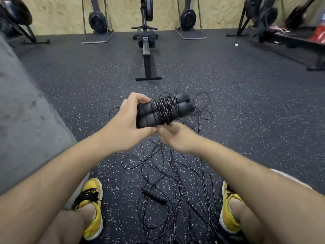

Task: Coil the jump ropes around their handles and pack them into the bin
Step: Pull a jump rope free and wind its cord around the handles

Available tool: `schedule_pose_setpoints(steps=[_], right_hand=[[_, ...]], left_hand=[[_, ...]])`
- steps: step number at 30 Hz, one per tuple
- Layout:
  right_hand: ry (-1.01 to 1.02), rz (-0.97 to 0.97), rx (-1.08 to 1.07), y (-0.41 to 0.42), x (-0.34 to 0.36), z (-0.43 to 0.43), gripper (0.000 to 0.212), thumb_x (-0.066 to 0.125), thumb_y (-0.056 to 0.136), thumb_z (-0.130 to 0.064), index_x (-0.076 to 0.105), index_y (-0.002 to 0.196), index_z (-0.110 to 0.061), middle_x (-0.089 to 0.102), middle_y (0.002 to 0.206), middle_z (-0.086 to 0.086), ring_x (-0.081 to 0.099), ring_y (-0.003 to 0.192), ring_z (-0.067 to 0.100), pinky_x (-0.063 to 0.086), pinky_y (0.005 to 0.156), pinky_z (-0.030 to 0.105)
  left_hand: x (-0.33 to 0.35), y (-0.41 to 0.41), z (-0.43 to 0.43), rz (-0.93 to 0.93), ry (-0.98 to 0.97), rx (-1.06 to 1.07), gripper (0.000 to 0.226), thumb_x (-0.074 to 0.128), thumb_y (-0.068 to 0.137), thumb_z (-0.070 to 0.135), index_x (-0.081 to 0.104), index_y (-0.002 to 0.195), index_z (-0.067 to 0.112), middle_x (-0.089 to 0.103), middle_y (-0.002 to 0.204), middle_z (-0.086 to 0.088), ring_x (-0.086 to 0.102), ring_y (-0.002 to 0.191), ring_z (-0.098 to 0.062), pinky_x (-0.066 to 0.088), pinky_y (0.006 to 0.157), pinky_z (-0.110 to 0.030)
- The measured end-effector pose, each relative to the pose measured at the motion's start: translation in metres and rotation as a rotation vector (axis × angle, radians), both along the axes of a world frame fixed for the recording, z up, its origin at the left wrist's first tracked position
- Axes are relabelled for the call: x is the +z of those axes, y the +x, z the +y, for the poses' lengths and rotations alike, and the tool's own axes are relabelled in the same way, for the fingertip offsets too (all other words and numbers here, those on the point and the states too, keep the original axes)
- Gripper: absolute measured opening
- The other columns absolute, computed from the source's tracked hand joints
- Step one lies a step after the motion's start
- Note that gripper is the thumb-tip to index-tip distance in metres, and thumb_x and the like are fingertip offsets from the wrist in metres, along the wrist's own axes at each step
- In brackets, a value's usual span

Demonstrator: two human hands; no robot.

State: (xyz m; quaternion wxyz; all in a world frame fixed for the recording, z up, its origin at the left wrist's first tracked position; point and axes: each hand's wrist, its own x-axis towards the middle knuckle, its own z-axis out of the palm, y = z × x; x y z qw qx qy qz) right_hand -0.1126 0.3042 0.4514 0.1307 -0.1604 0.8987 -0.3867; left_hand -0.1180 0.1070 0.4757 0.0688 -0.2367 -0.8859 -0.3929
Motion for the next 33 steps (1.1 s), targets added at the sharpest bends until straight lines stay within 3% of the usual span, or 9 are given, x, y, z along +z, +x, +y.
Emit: schedule_pose_setpoints(steps=[3,6,14,19,21,24,26,28,33], right_hand=[[0.162,-0.019,0.041,0.021,-0.003,-0.032,0.027,0.036,0.107,-0.033,0.052,0.102,-0.013,0.057,0.097,0.006,0.054,0.086,0.022,0.036,0.071,0.027],[0.398,0.057,0.202,0.042,0.005,-0.038,0.031,0.032,0.109,-0.025,0.053,0.108,-0.003,0.056,0.098,0.015,0.053,0.086,0.029,0.032,0.067,0.031],[0.608,0.611,0.083,0.019,0.054,0.0,0.023,0.048,0.1,-0.045,0.062,0.094,-0.027,0.059,0.081,-0.008,0.058,0.081,0.023,0.041,0.066,0.031],[-0.153,0.088,0.061,-0.021,0.055,0.039,0.009,0.073,0.089,-0.018,0.078,0.095,-0.012,0.071,0.073,-0.01,0.059,0.061,-0.002,0.045,0.062,0.012],[-0.293,-0.01,0.053,-0.02,0.05,0.039,0.006,0.069,0.091,-0.008,0.075,0.089,-0.009,0.072,0.078,-0.003,0.064,0.07,0.005,0.05,0.065,0.016],[-0.359,-0.033,-0.095,-0.012,0.037,0.015,0.026,0.052,0.096,0.003,0.061,0.075,-0.01,0.061,0.066,0.003,0.056,0.056,0.011,0.049,0.053,0.024],[-0.477,-0.048,-0.196,-0.008,0.026,-0.004,0.027,0.046,0.102,-0.007,0.058,0.079,-0.011,0.056,0.061,0.002,0.053,0.052,0.014,0.047,0.048,0.029],[-0.374,0.062,-0.225,-0.006,0.018,-0.017,0.03,0.042,0.104,-0.02,0.057,0.079,-0.017,0.056,0.061,-0.003,0.053,0.054,0.015,0.047,0.053,0.033],[-0.142,0.354,-0.228,0.017,0.015,-0.027,0.023,0.038,0.102,-0.02,0.058,0.111,-0.015,0.069,0.101,0.004,0.062,0.09,0.023,0.049,0.078,0.038]], left_hand=[[-0.012,-0.013,-0.004,0.234,-0.294,0.107,0.063,0.073,0.075,0.003,0.044,0.129,0.018,0.03,0.111,0.011,0.038,0.108,-0.02,0.038,0.094,-0.038],[-0.022,-0.024,-0.007,0.279,-0.493,0.1,0.061,0.066,0.071,-0.003,0.049,0.129,0.007,0.046,0.117,-0.005,0.036,0.108,-0.026,0.034,0.091,-0.043],[-0.031,-0.014,-0.003,0.156,-0.586,-0.099,0.055,0.067,0.073,0.003,0.044,0.12,0.019,0.033,0.104,0.01,0.031,0.102,-0.014,0.023,0.079,-0.03],[-0.016,0.015,0.014,-0.19,-0.212,-0.217,0.065,0.073,0.072,0.002,0.034,0.117,0.028,0.045,0.102,0.007,0.047,0.074,0.0,0.036,0.062,-0.015],[-0.008,0.021,0.017,-0.282,0.049,-0.259,0.069,0.072,0.075,-0.007,0.03,0.12,0.024,0.055,0.103,-0.004,0.053,0.067,-0.006,0.043,0.057,-0.024],[-0.001,0.021,0.019,-0.301,0.345,-0.149,0.068,0.076,0.082,0.008,0.032,0.129,0.032,0.065,0.105,0.002,0.06,0.077,-0.008,0.05,0.066,-0.029],[-0.001,0.018,0.021,-0.246,0.388,-0.005,0.049,0.073,0.086,0.028,0.04,0.12,0.04,0.065,0.092,0.021,0.058,0.077,0.001,0.047,0.073,-0.025],[-0.003,0.014,0.023,-0.178,0.347,0.099,0.031,0.065,0.095,0.029,0.043,0.114,0.037,0.062,0.09,0.026,0.057,0.075,0.011,0.042,0.071,-0.012],[-0.003,0.01,0.027,-0.127,0.275,0.204,0.036,0.056,0.1,0.032,0.044,0.133,0.026,0.054,0.117,0.013,0.052,0.089,0.023,0.037,0.077,-0.002]])
